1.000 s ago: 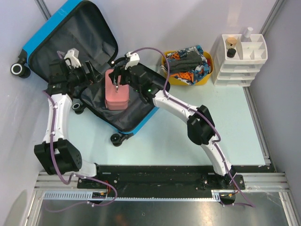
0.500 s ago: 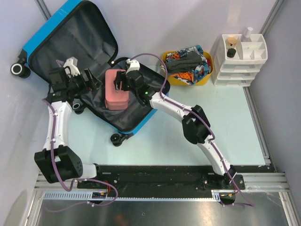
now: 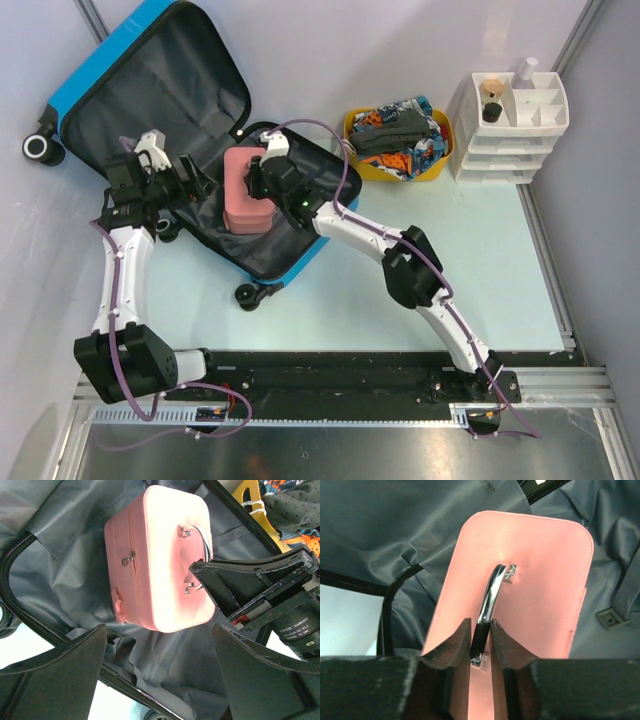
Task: Open, take out, and arrange the luggage
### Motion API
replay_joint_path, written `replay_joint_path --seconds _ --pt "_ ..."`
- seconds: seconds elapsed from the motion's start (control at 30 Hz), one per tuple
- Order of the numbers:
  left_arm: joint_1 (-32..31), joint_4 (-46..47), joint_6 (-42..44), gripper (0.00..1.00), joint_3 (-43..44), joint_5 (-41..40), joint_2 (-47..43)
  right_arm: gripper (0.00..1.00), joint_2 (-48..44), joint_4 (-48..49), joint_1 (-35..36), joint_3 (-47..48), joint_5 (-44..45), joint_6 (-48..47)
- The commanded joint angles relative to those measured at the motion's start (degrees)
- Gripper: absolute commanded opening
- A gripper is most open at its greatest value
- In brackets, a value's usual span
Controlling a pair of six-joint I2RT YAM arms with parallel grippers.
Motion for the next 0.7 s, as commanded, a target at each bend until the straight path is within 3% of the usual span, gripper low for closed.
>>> replay_joint_path --seconds 0.0,0.03,0.3,0.4,0.67 --pt "0.70 1.14 0.39 0.91 -0.52 0.04 -2.39 0.11 0.63 3.29 0.37 1.70 0.98 -1.86" --pt "0.70 1.14 0.30 0.91 -0.52 0.22 -2.22 0.00 0.37 3.64 0.37 1.79 0.99 -3.09" --pt "0.70 1.49 -0.40 0.92 0.97 -0.05 -0.55 0.00 -7.01 9.61 -0.16 2.93 0.11 -9.42" --pt "0.70 1.41 1.09 1.00 2.20 2.93 0.15 0.00 -10.61 11.29 -0.86 3.46 -1.74 -13.20" --pt "-0.44 1.67 1.88 1.00 4.84 4.00 1.47 0.00 -23.88 5.94 -9.55 -1.80 -12.96 -17.68"
